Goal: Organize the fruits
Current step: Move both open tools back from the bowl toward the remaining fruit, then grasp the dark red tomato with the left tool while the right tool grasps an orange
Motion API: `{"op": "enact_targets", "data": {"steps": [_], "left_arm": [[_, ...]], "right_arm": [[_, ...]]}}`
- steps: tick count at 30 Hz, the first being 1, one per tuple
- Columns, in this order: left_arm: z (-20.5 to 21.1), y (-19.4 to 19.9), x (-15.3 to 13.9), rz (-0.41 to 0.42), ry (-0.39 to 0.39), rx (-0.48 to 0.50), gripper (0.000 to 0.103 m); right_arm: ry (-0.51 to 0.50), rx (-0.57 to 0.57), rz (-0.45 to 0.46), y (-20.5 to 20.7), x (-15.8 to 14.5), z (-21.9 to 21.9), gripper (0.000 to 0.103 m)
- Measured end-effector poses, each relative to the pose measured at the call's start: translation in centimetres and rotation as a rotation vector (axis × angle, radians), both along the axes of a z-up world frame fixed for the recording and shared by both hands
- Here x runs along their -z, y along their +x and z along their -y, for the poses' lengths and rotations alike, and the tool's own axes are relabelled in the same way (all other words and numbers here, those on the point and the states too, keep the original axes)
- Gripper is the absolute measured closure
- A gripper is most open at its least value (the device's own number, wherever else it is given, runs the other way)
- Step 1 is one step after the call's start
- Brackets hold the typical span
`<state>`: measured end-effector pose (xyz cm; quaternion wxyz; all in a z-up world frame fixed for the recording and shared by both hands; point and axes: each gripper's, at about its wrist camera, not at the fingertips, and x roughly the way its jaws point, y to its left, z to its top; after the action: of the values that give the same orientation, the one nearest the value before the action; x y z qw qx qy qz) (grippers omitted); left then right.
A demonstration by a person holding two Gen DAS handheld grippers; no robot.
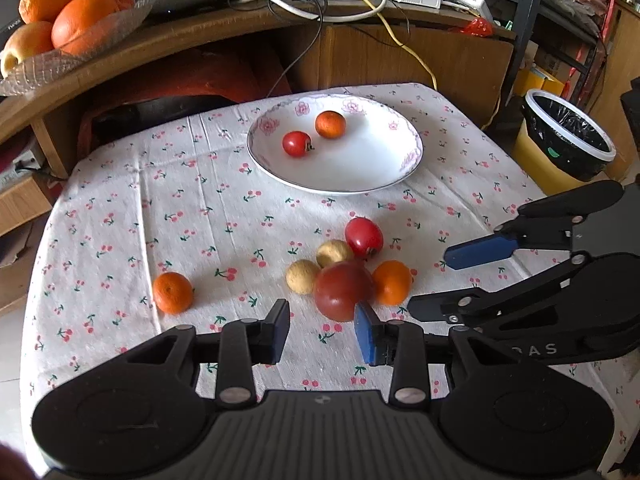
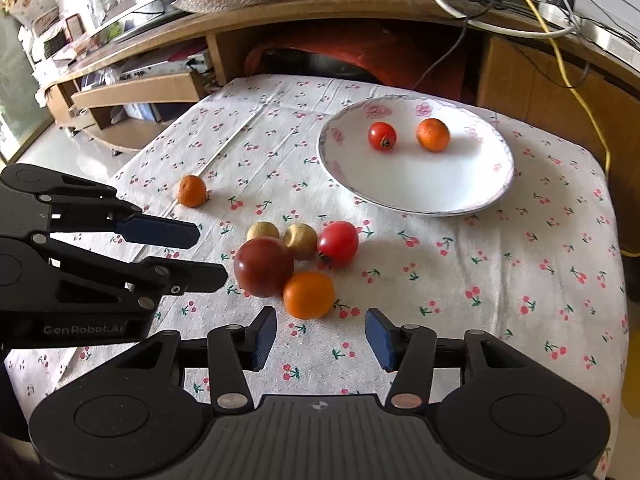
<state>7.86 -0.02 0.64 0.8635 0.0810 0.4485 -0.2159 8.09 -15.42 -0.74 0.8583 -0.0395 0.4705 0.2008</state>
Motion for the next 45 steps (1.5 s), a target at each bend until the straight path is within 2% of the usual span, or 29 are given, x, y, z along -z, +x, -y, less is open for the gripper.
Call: {"op": "enact_targets", "data": {"steps": [13, 17, 29, 41, 45], "left_arm": [[-0.1, 0.7, 0.5, -0.022, -0.016, 0.021, 0.059], [-0.2, 1.1, 0.7, -0.036, -0.031, 0.022, 0.059], [1.0, 1.6, 1.6, -0.074, -0.066, 0.045, 0.059], [3.2, 2.2, 2.1, -0.066, -0.098, 0.056, 0.059], [4.3, 2.1, 2.3, -0.039, -0.071, 0.064, 0.057]], "right_arm": [[-0.015, -0.065, -0.007, 1.2, 1.4, -0.7, 0.058], [-0.009, -0.076, -0.018, 1.6, 1.6, -0.8, 0.075], [-0.025, -0.043, -0.053, 1.5, 1.3, 0.7, 0.076], [-0.033, -0.006, -0.085, 1.0, 1.2, 2.9, 0.076], [-0.038, 0.009, -0.086, 0.7, 1.1, 3.8, 0.076]]}}
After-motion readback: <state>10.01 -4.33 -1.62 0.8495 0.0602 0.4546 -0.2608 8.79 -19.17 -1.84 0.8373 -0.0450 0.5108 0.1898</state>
